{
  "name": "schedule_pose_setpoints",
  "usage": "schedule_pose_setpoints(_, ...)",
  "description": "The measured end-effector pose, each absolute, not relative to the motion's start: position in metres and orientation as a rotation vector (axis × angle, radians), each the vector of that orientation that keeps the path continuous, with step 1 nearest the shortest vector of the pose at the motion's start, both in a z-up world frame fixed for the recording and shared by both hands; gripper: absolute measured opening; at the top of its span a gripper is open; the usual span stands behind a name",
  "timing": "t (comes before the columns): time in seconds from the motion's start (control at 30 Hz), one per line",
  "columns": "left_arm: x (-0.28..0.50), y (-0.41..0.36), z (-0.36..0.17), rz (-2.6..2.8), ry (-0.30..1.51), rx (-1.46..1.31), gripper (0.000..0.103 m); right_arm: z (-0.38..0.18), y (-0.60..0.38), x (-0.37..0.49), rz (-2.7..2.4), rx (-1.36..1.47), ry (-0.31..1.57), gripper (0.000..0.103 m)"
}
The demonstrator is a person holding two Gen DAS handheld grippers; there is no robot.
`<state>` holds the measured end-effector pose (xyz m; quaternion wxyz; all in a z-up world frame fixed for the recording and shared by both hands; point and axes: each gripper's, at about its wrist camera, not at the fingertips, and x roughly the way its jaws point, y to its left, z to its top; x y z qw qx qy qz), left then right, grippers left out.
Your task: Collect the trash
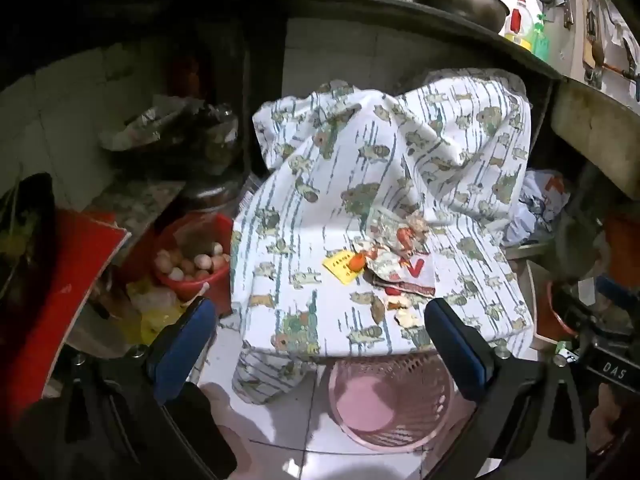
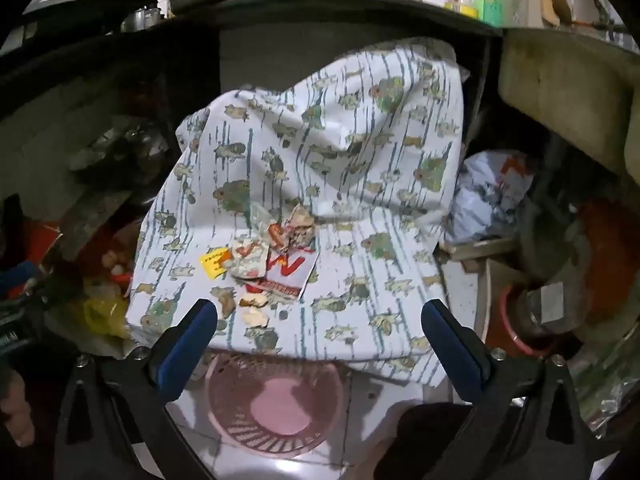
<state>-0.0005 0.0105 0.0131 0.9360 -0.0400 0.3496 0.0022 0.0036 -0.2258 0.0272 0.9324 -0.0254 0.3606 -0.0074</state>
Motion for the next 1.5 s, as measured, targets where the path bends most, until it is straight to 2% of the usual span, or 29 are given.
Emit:
schedule_pose_setpoints(0.27, -0.001, 0.016, 0.024, 0.060, 0.645, -0.046, 0.103, 0.030, -0.221, -0.006, -0.025, -0.133, 0.657, 0.103)
schedule_pose_setpoints(0.63, 0.004, 0.014, 0.024, 0.048, 0.663, -0.046, 0.103, 0.028, -0.234, -0.006, -0.044, -0.092, 0.667, 0.103)
schedule_pose_setpoints(0.83, -0.003, 0.006, 0.025, 0.026, 0.601, -0.029, 0.103, 0.020, -0.239, 0.003, -0.074, -0.080, 0.699, 0.103)
schedule_pose_setpoints(1.5, 0.000, 0.023, 0.020, 0.019, 0.640, -0.075, 0.103, 0.021, -0.230, 0.002, -0.045, -0.080, 0.693, 0.103)
